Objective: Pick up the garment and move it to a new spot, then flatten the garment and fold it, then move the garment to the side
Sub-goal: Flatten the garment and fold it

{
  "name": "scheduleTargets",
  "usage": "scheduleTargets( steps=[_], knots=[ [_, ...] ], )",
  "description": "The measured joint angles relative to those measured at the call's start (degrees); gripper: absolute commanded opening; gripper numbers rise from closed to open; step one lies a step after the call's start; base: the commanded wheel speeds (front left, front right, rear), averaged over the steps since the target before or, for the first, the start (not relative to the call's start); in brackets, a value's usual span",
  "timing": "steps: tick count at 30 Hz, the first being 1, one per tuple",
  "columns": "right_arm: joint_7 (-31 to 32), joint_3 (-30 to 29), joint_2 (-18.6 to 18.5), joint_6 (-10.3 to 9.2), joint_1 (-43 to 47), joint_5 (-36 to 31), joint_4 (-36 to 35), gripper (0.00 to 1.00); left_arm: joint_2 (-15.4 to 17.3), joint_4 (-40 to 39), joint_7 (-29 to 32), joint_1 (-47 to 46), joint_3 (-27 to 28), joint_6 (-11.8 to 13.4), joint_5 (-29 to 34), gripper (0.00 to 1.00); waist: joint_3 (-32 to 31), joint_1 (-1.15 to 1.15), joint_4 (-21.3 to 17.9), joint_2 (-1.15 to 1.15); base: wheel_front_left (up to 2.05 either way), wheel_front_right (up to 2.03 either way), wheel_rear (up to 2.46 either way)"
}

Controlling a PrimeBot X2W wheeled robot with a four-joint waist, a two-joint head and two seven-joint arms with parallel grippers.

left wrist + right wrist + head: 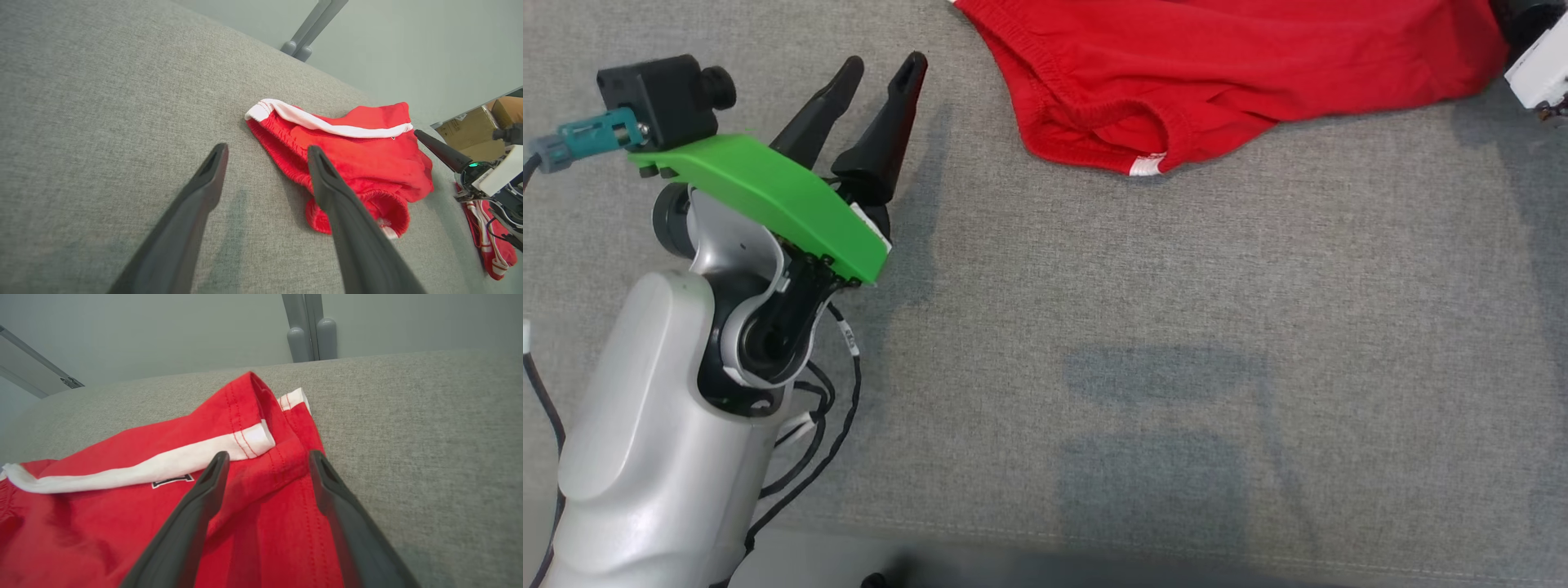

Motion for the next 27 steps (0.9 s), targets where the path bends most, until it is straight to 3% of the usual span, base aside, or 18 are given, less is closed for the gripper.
scheduleTargets(
  steps=[27],
  knots=[
    [1.51, 0.19, -0.3, -0.62, -2.24, -0.1, 4.33, 1.0, -0.53, -5.2, -2.07, 5.88, 0.83, 0.0, 0.78, 1.0, 1.46, 0.0, 1.05, 0.0, 0.0, 0.0, 0.0]
  ],
)
